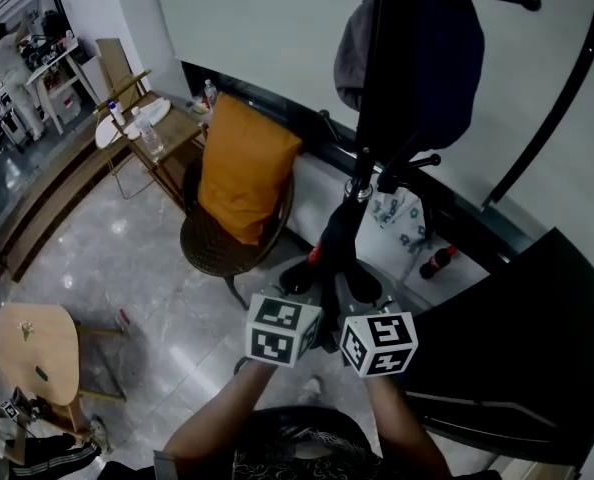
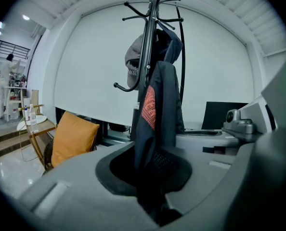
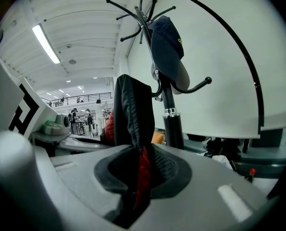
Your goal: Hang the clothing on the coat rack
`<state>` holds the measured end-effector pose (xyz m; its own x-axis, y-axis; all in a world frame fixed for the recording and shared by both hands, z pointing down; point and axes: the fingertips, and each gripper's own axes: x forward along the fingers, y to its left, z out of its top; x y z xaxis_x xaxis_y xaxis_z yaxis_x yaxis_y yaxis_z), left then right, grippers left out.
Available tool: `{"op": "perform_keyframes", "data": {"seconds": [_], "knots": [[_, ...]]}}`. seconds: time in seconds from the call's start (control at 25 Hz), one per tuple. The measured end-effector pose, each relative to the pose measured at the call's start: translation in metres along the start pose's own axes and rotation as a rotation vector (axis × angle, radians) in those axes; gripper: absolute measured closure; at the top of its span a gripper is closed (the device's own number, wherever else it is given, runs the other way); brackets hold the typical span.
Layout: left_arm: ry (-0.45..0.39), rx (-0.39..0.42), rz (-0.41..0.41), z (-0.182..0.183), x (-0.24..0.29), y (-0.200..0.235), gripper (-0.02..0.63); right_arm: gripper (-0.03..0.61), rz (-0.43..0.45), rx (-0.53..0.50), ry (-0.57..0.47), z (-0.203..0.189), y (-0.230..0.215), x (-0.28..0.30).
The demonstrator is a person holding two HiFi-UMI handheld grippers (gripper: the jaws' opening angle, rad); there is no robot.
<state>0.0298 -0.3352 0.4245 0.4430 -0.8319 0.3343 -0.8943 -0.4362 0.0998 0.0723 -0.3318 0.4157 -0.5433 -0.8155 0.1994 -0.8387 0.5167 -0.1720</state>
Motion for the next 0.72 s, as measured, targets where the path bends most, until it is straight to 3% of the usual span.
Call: {"op": "perform_keyframes", "data": {"seconds": [0.72], "knots": [[-0.011, 0.0, -0.071, 0.0, -0.023, -0.003, 0.529, 0.494, -0.111, -0.025, 0.01, 0.002, 0.013, -0.022]]}}
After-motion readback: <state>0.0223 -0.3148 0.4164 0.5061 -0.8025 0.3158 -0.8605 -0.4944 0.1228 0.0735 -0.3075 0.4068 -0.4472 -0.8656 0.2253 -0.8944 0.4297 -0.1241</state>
